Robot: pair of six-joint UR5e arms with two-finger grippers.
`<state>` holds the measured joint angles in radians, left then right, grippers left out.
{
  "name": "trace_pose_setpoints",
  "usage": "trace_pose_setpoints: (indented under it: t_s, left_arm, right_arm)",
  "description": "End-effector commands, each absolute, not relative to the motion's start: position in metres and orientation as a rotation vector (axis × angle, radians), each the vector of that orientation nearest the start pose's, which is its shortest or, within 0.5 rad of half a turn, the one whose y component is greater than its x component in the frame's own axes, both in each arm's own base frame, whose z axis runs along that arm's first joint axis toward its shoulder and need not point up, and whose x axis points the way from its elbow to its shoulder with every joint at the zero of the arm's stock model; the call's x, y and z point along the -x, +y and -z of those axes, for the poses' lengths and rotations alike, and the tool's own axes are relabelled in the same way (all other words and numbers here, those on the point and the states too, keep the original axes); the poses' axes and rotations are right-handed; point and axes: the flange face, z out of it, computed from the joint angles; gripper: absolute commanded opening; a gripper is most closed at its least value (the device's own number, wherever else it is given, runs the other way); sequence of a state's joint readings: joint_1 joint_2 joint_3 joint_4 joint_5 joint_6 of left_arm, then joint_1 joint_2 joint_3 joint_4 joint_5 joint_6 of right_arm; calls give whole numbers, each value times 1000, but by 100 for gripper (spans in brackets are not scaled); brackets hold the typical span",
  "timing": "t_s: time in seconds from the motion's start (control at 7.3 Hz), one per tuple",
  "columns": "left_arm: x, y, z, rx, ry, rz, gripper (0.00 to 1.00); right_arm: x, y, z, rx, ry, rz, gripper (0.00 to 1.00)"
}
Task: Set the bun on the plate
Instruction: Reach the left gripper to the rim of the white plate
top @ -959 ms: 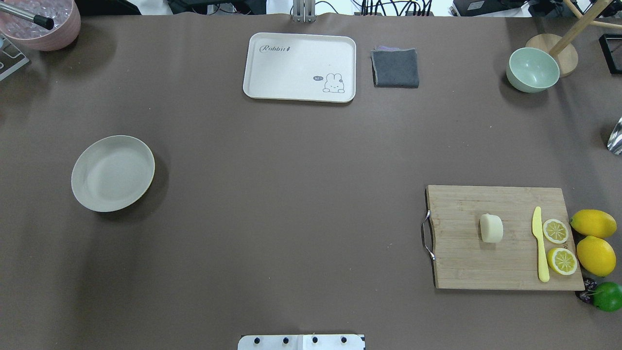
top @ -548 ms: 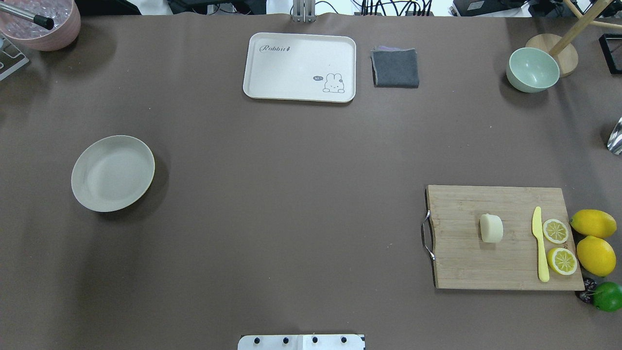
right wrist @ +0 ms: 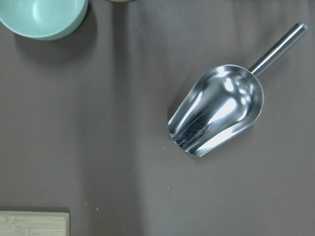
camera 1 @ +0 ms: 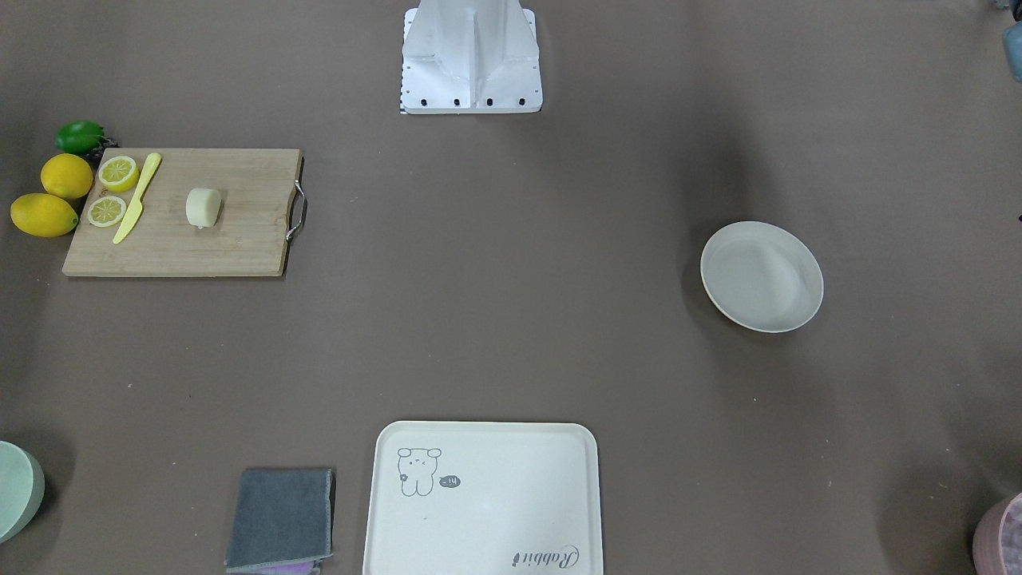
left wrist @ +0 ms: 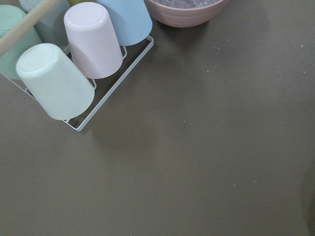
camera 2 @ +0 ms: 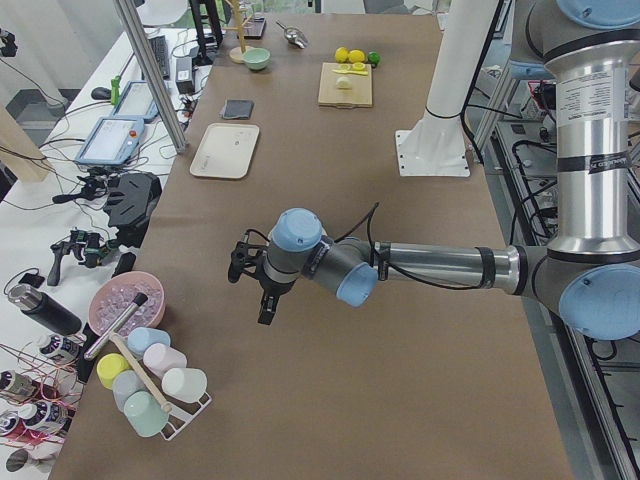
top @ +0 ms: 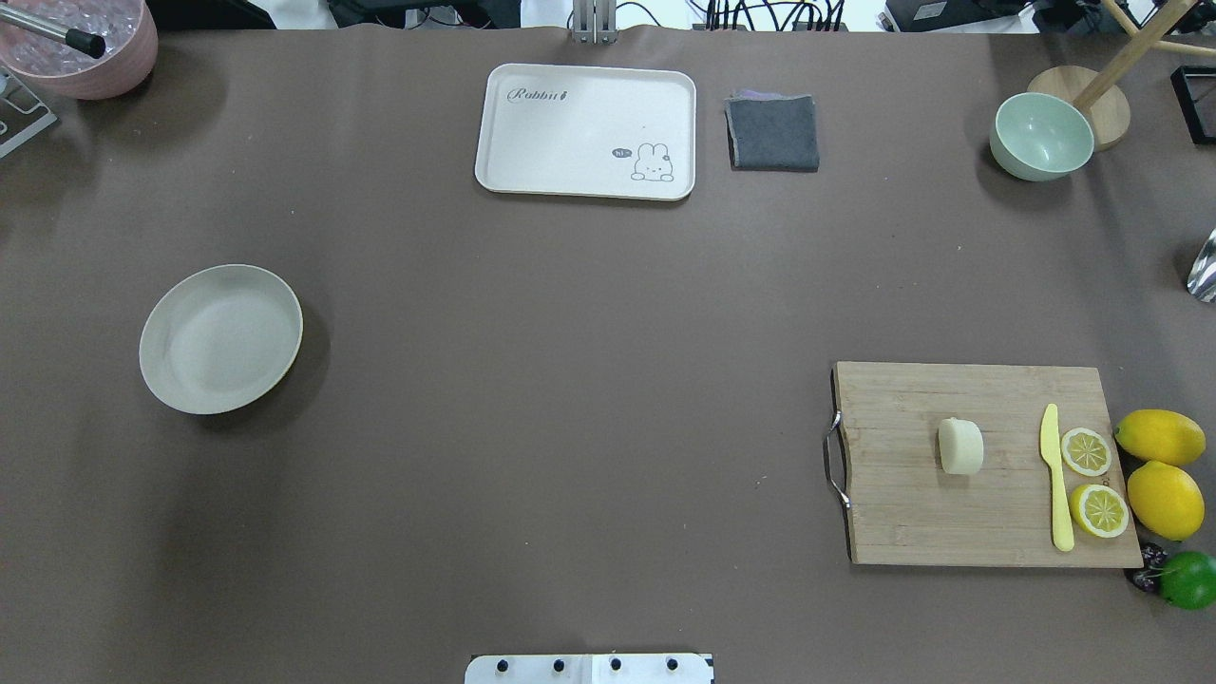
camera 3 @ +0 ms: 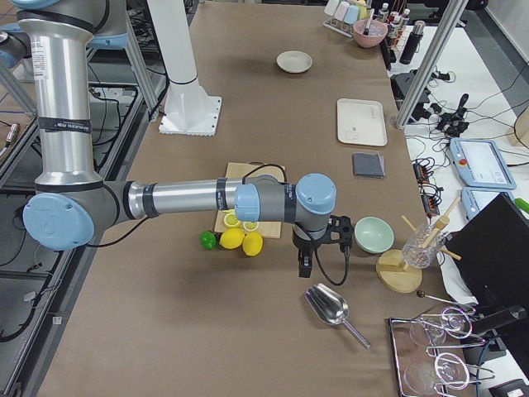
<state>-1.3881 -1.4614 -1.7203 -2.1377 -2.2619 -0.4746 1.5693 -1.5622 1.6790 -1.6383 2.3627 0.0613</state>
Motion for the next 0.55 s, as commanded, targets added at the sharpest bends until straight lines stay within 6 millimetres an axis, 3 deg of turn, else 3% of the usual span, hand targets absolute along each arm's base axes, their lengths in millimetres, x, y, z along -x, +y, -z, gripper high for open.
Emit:
trace_pose_setpoints:
  t_s: [0.0, 0.14, 0.27, 0.41]
  left_arm:
    - [-138, -470, -541, -361, 885, 134, 98]
    - [-176, -461, -536, -375, 903, 95, 98]
    - [-200, -466, -523, -371, 930, 78, 98]
    - [-226, -465, -525, -341, 940, 54, 98]
  right_arm:
    - [-58, -498, -601, -31, -820, -26, 100]
    - [-57, -501, -598, -33, -822, -23, 100]
    - [-52, -501, -598, -29, -824, -14, 100]
    - [-50, -502, -598, -28, -825, -11, 100]
